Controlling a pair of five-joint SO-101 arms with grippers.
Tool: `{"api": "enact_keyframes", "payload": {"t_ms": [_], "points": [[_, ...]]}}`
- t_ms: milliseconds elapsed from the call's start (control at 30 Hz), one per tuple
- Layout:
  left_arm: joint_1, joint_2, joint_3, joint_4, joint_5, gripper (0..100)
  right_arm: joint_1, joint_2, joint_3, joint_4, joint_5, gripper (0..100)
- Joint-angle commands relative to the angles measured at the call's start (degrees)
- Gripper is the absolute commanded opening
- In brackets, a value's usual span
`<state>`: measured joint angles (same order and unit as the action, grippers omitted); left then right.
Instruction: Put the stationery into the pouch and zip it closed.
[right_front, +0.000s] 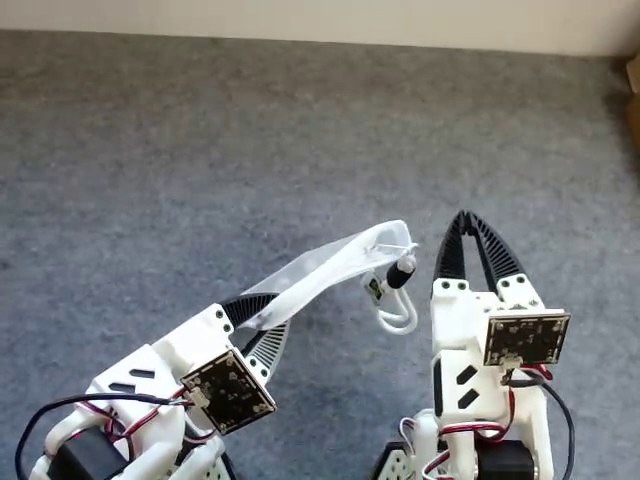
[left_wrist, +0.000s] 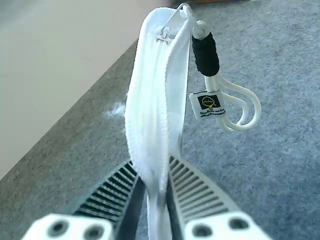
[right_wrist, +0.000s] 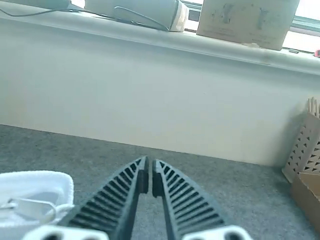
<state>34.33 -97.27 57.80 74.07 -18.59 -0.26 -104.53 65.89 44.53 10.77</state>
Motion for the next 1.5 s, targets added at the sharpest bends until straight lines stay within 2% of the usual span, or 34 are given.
{"api": "enact_keyframes", "payload": {"t_ms": [0,167,333,533,700,1100,1267,1467], "points": [[-1.19,-0.04,-0.22,0.79,0.53,1,0.75,-0.48,-0.57,-1.27,-0.18,0.5],[-1.19,-0.04,-0.22,0.79,0.53,1,0.48,-0.66,-1.01,-0.75,-0.62,3.6],[-1.19,-0.04,-0.22,0.79,0.44,1,-0.13,-0.66,-3.74,9.71,-0.70,18.6],[-1.19,-0.04,-0.22,0.79,0.35,1,-11.74,-0.57,-11.91,22.99,-0.70,21.0],[-1.19,-0.04,-0.22,0.79,0.35,1,-19.30,-0.48,-13.49,26.24,-0.62,21.0],[-1.19,-0.04,-0.22,0.79,0.35,1,-19.65,5.93,-6.46,15.96,-0.26,20.4],[-1.19,-0.04,-0.22,0.88,0.35,1,-19.65,6.99,-7.08,15.69,0.00,8.4],[-1.19,-0.04,-0.22,0.88,0.35,1,-18.86,6.90,-6.55,13.41,5.63,0.5]]}}
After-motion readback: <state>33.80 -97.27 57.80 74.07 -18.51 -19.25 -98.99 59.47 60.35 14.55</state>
